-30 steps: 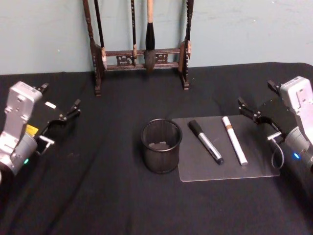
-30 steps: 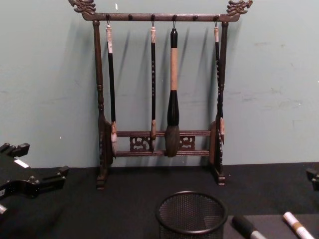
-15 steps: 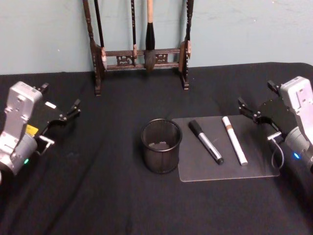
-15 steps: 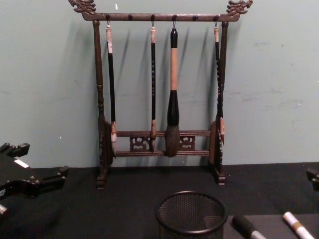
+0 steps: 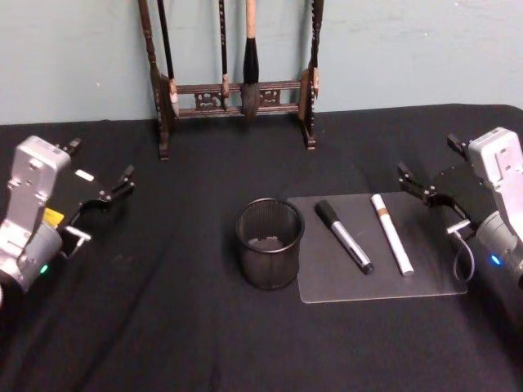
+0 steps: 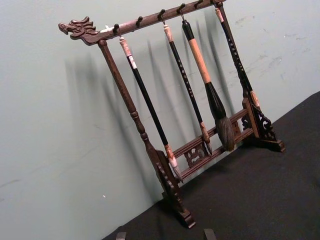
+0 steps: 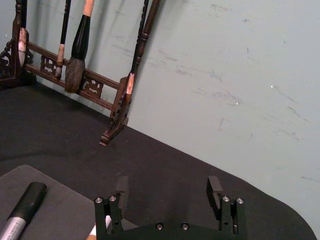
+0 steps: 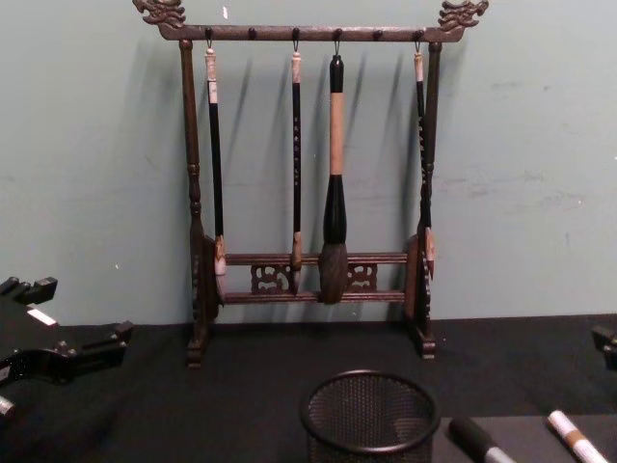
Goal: Pick up the water-based marker from the table and place it into the pen holder.
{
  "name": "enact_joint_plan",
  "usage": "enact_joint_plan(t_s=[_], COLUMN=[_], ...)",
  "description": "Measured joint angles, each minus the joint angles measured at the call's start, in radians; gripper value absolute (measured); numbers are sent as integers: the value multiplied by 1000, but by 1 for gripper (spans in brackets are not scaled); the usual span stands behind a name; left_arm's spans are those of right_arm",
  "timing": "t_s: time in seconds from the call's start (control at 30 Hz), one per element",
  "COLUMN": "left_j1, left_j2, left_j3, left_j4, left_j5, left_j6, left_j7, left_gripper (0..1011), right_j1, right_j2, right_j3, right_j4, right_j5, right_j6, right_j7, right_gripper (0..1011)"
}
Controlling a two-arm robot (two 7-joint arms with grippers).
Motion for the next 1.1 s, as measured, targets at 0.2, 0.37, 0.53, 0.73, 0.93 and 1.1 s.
enact_joint_plan(t_s=[0.2, 0.37, 0.53, 0.73, 0.93, 1.1], left_j1=[0, 0, 0, 0, 0, 0], left_j2=[0, 0, 0, 0, 0, 0], left_j3=[0, 0, 0, 0, 0, 0], left_j4=[0, 0, 0, 0, 0, 0], left_j5=[0, 0, 0, 0, 0, 0], left_j6=[0, 0, 0, 0, 0, 0], left_j7=[0, 0, 0, 0, 0, 0], left_gripper=[1001, 1001, 1001, 1001, 1001, 1001], right_j1=[0, 0, 0, 0, -3, -8], right_j2=[0, 0, 0, 0, -7, -10], right_j3=[0, 0, 0, 0, 21, 45], right_j4=[0, 0, 0, 0, -11, -44], right_j5=[0, 0, 0, 0, 28, 78], right_j6=[0, 0, 0, 0, 28, 106], right_j7=[0, 0, 0, 0, 51, 98], right_gripper=[1003, 1003, 1002, 1003, 1003, 1003])
